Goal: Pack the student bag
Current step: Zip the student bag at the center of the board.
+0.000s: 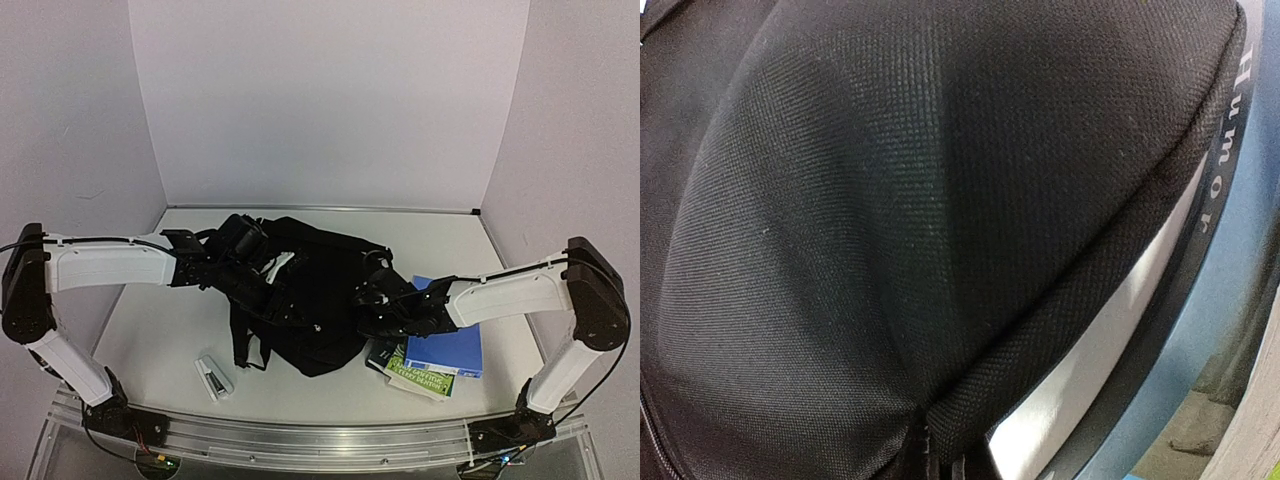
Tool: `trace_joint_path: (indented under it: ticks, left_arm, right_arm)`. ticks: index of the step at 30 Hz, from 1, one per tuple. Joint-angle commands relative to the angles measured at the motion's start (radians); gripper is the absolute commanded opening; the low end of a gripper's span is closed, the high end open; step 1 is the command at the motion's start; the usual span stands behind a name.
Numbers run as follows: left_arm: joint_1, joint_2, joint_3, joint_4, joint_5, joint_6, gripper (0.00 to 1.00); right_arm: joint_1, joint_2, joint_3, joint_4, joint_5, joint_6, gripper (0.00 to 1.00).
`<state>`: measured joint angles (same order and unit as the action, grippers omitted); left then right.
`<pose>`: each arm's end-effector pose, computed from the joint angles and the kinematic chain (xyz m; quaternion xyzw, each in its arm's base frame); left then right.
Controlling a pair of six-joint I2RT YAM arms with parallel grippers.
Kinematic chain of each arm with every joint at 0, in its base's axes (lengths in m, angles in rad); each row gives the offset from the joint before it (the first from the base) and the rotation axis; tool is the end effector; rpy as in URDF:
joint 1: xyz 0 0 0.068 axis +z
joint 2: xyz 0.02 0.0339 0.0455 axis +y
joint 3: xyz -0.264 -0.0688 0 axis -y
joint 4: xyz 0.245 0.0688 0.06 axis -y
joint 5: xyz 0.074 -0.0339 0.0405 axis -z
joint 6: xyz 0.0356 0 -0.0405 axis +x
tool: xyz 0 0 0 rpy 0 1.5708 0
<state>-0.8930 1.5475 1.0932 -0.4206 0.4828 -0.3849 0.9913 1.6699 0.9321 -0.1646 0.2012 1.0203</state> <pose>0.1928 -0.2658 0.2428 0.3083 0.8630 -0.3778 0.1317 0.1895 0.2766 0.1703 0.0466 0.9393 0.2248 0.2549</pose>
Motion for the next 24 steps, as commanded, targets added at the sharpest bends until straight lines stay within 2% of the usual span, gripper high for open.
trace_joint_path:
  ticks: [1,13,24]
  left_arm:
    - [-0.017,0.047,0.081,0.000,-0.005,0.038,0.58]
    - [-0.037,0.123,0.117,-0.040,-0.010,0.047,0.54]
    - [-0.053,0.154,0.120,-0.029,0.016,0.043,0.42]
  right_arm:
    - [-0.009,-0.028,0.005,0.039,0.044,-0.012,0.00]
    - [-0.021,-0.026,0.018,0.056,0.032,-0.023,0.00]
    - [-0.026,-0.012,0.016,0.070,0.022,-0.022,0.00]
